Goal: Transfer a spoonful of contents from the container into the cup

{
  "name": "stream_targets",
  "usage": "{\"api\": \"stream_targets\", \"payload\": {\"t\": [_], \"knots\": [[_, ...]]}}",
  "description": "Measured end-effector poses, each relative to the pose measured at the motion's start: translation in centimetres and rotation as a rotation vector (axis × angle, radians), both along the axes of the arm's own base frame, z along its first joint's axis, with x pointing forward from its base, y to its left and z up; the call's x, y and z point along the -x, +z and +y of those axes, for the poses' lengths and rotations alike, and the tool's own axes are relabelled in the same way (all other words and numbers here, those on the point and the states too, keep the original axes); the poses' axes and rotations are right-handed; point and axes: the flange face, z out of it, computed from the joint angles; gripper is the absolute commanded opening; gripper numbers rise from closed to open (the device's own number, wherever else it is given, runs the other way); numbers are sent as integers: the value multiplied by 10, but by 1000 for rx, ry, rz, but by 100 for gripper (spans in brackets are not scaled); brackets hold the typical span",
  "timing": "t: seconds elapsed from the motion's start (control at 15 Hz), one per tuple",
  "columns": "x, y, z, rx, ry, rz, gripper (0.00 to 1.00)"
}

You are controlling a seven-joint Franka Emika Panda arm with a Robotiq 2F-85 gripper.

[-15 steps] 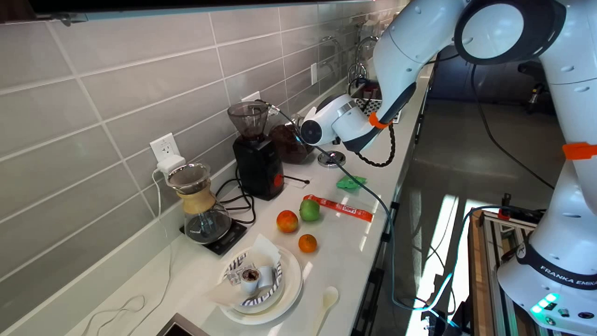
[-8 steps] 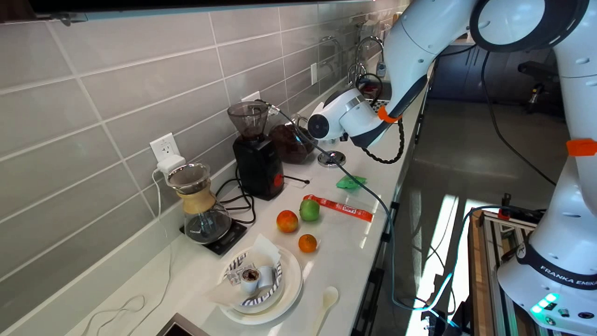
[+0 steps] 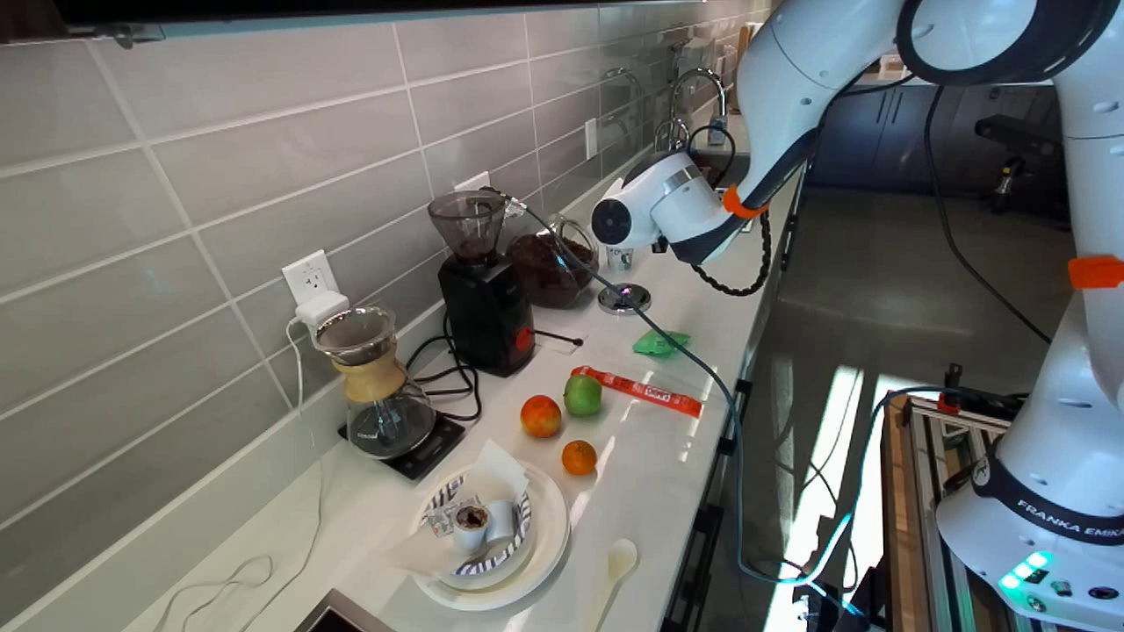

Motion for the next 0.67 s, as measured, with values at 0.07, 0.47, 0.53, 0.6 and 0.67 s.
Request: {"api": "stream_targets", "payload": {"t": [0.07, 0.47, 0.53, 0.6, 0.67], "knots": [[1, 1, -3, 2, -3, 2, 1], [2, 4, -18, -4, 10, 10, 1], [1, 6, -21, -10, 15, 9, 1], [-1, 7, -25, -18, 21, 8, 1], [-1, 7, -28, -25, 26, 8, 1]]}}
